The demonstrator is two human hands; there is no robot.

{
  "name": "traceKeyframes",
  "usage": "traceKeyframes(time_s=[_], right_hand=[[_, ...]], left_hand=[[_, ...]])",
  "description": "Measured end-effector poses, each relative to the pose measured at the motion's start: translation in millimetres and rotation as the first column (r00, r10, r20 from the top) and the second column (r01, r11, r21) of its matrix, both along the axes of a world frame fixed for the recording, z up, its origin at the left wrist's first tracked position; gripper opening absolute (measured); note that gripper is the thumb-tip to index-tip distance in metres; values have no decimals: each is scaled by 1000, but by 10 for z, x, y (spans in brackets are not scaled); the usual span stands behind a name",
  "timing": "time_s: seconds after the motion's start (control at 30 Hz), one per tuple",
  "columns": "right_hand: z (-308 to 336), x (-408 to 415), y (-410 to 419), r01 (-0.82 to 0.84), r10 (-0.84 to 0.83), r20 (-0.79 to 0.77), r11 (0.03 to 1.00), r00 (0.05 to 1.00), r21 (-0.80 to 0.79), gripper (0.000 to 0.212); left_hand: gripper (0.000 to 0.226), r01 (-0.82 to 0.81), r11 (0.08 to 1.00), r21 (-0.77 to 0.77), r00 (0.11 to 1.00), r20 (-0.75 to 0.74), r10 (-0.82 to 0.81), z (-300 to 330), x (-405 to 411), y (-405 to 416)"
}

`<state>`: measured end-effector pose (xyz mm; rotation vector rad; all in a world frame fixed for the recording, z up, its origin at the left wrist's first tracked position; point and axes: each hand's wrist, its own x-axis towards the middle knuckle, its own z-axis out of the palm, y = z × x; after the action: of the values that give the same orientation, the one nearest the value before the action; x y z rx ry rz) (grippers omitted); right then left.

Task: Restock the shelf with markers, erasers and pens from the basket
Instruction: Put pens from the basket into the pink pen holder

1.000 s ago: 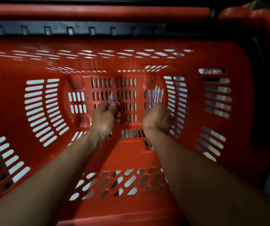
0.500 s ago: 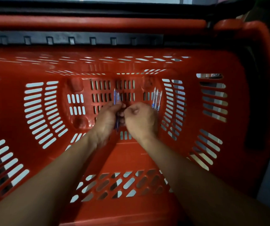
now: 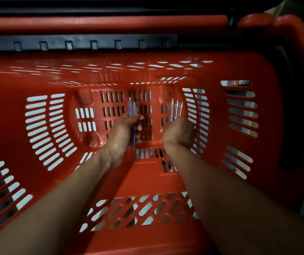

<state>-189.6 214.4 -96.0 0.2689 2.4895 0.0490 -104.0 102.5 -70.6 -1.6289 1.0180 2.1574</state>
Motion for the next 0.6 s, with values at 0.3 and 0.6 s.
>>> traceKeyframes(time_s=[0.3,0.6], right_hand=[[327,213,-186,9,108,199,860,974,-511,16],[220,41,-92,34,-1,98,944,995,-329,13]], left_hand=[[22,60,990,-130,998,17,-59,-122,94,-42],[18,111,979,-173,994,12,-111,-129,160,-92]])
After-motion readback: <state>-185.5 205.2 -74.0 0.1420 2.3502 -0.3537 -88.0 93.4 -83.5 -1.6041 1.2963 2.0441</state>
